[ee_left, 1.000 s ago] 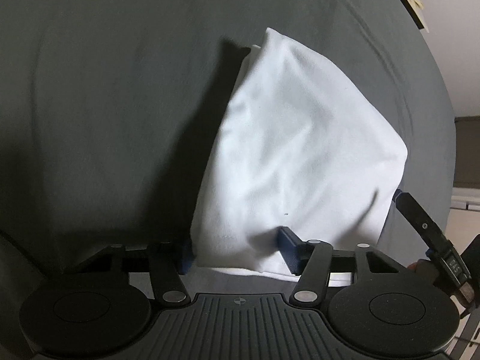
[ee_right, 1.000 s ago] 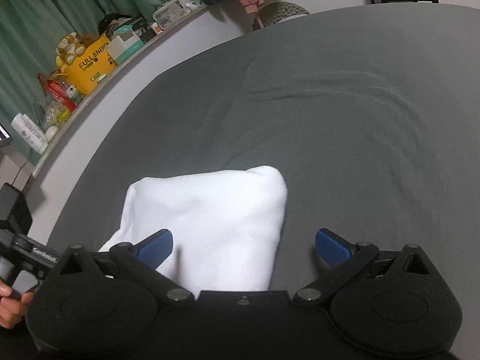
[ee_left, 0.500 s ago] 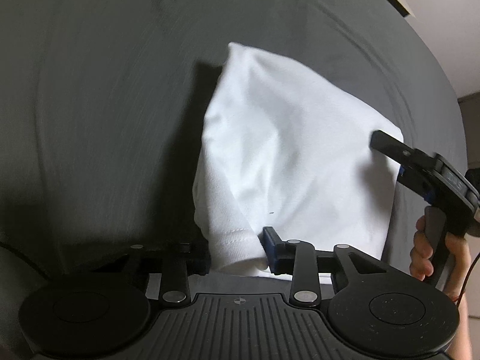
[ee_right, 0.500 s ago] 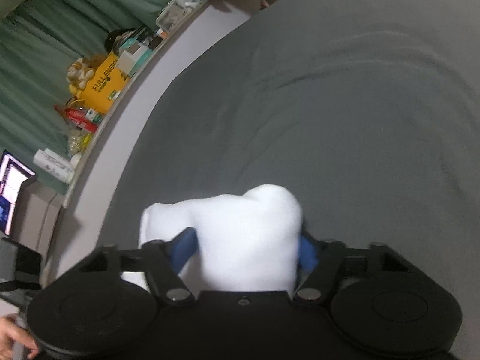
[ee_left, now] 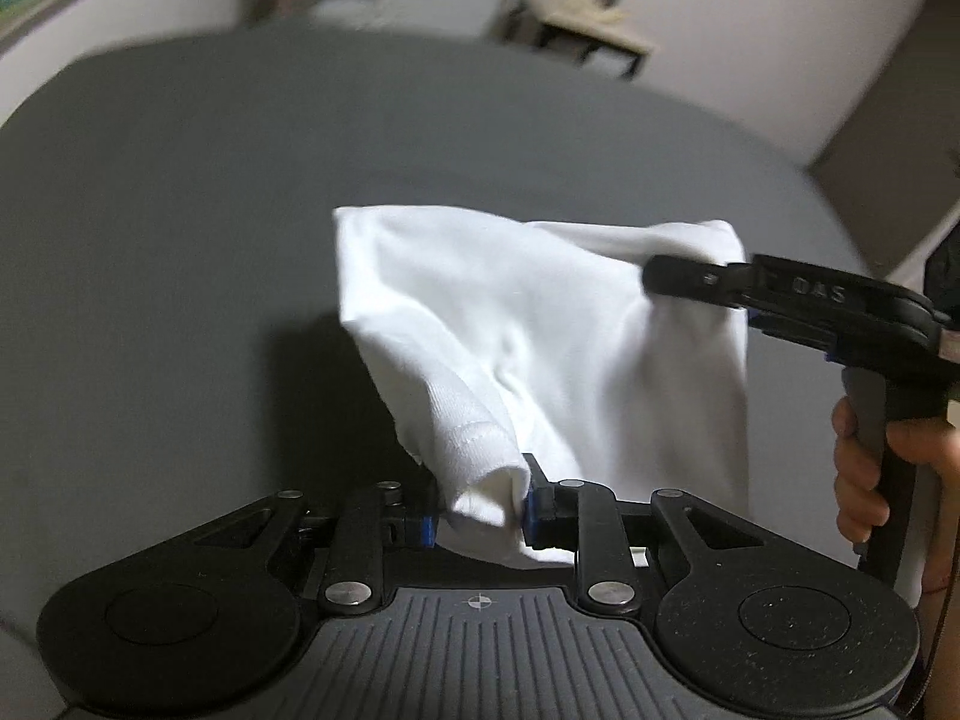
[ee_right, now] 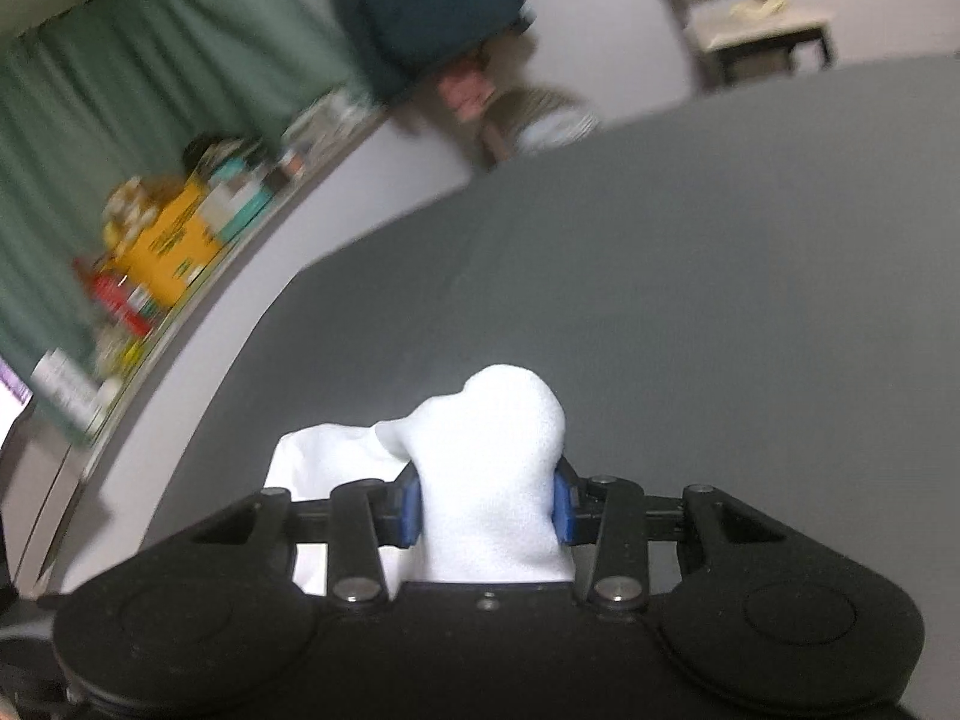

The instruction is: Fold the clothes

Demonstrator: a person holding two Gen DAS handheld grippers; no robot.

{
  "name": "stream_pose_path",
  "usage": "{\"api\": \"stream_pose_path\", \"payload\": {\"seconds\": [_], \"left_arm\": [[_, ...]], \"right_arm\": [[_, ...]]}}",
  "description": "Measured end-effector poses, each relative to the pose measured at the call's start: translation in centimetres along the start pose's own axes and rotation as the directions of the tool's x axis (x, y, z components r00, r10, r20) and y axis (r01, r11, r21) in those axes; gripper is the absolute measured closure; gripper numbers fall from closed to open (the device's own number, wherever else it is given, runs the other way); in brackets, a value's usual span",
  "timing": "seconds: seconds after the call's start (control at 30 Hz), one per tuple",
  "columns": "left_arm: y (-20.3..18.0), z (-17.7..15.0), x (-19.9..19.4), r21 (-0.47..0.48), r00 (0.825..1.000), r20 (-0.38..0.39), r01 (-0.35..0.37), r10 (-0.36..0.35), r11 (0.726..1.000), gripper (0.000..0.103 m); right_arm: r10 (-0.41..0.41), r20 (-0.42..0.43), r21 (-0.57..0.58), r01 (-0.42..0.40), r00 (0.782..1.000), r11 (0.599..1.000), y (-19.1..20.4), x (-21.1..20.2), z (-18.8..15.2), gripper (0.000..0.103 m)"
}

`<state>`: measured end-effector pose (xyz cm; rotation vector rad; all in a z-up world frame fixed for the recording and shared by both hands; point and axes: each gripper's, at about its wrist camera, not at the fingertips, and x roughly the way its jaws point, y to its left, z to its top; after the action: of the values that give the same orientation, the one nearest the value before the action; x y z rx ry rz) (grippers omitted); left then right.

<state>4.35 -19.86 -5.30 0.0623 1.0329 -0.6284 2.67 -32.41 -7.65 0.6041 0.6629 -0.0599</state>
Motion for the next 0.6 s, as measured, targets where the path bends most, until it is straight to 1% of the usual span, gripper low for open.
{"api": "stream_pose_path", "payload": {"seconds": [0.1,0.17,0.23,0.33,0.43,0.5,0.57,0.6], "left_arm": [[-5.5,2.1,2.0,0.034,0.995,0.064,0.079,-0.081,0.996,0.077],[-8.9,3.6,4.0,0.037,0.984,0.098,0.143,-0.146,0.989,0.077],[-11.6,4.9,6.1,0.041,0.975,0.121,0.182,-0.186,0.982,0.077],[-14.2,7.8,9.9,0.055,0.964,0.150,0.213,-0.219,0.976,0.077],[-14.4,10.8,14.2,0.062,0.963,0.152,0.218,-0.225,0.974,0.077],[-13.3,10.3,16.9,0.045,0.966,0.138,0.215,-0.219,0.976,0.077],[-13.5,8.7,18.1,0.018,0.968,0.128,0.217,-0.217,0.976,0.077],[-13.5,8.1,18.7,0.005,0.968,0.130,0.216,-0.215,0.976,0.077]], "right_arm": [[-0.088,0.052,-0.008,0.088,0.995,0.996,-3.5,-2.4,3.7,0.064],[-0.139,0.070,-0.013,0.140,0.988,0.990,-6.3,-3.6,6.2,0.064],[-0.182,0.075,-0.017,0.184,0.980,0.983,-9.4,-4.4,8.8,0.064],[-0.230,0.076,0.004,0.230,0.970,0.973,-14.3,-4.3,11.6,0.064],[-0.270,0.046,0.058,0.267,0.962,0.962,-18.2,-2.0,13.4,0.064],[-0.287,0.013,0.068,0.285,0.958,0.956,-20.7,0.3,13.4,0.063],[-0.302,-0.018,0.076,0.303,0.953,0.950,-23.2,2.2,13.1,0.062],[-0.308,-0.018,0.085,0.308,0.951,0.948,-24.2,2.9,12.6,0.056]]}}
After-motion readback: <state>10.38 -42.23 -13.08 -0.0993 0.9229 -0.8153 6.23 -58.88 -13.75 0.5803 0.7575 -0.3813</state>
